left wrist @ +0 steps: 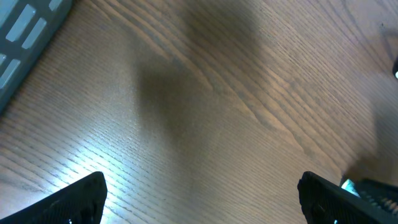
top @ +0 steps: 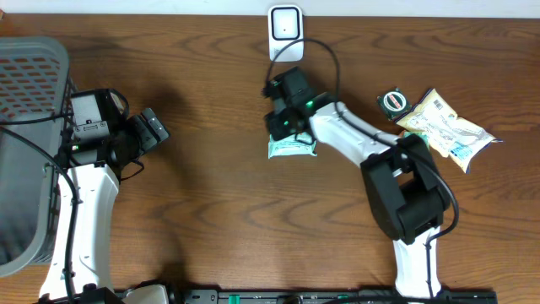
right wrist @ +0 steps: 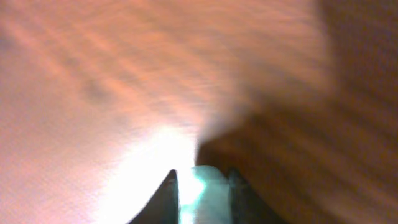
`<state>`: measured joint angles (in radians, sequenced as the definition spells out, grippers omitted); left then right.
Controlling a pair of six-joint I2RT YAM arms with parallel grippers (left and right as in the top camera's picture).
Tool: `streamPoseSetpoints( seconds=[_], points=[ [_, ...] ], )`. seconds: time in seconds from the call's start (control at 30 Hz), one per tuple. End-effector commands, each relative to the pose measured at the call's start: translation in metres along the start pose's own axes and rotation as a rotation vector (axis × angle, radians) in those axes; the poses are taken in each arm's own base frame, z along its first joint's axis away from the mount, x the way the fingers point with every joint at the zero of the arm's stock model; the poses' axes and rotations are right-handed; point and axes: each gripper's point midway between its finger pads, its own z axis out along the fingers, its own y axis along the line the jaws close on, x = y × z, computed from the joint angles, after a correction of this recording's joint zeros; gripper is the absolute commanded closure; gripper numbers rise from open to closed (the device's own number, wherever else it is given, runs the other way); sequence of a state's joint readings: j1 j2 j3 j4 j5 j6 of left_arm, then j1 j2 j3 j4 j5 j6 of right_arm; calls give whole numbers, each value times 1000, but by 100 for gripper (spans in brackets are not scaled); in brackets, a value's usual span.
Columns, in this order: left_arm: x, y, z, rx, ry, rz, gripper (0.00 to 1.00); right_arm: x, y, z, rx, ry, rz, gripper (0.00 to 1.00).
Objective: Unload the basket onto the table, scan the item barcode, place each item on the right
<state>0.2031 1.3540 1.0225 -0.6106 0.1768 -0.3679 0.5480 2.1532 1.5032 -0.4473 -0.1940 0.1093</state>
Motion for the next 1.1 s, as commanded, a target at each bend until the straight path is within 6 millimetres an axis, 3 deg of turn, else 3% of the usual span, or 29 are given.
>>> streamPoseSetpoints(
  seconds=[0.0,0.1,0.17,0.23,0.3,0.37,0.43,0.53,0.63,1.07],
  points=[
    [-2,2,-1,-10,-6,5,2,-6,14,-7,-63,-10,-58,71],
    [-2,2,-1,-10,-6,5,2,-26,19,-42,-100,-50,-17,66],
    [-2,2,-1,-10,-6,5,2,-29,11,-69,-89,-48,80,62],
    [-2,2,-1,-10,-6,5,2,-19,-2,-83,-71,-6,194,60],
    [-2,2,-1,-10,-6,5,2,6,-27,-94,-45,90,393,41],
    [-2,2,-1,-10,-6,5,2,17,-34,-96,-106,136,437,32],
    [-2,2,-1,-10,-6,5,2,32,-41,-97,-194,168,460,29],
    [-2,2,-1,-10,-6,5,2,53,-59,-87,-179,191,508,29],
    [-2,2,-1,-10,-6,5,2,63,-66,-74,-177,168,514,35],
    [-2,2,-1,-10,-6,5,2,84,-58,-36,-261,117,547,46]
  ],
)
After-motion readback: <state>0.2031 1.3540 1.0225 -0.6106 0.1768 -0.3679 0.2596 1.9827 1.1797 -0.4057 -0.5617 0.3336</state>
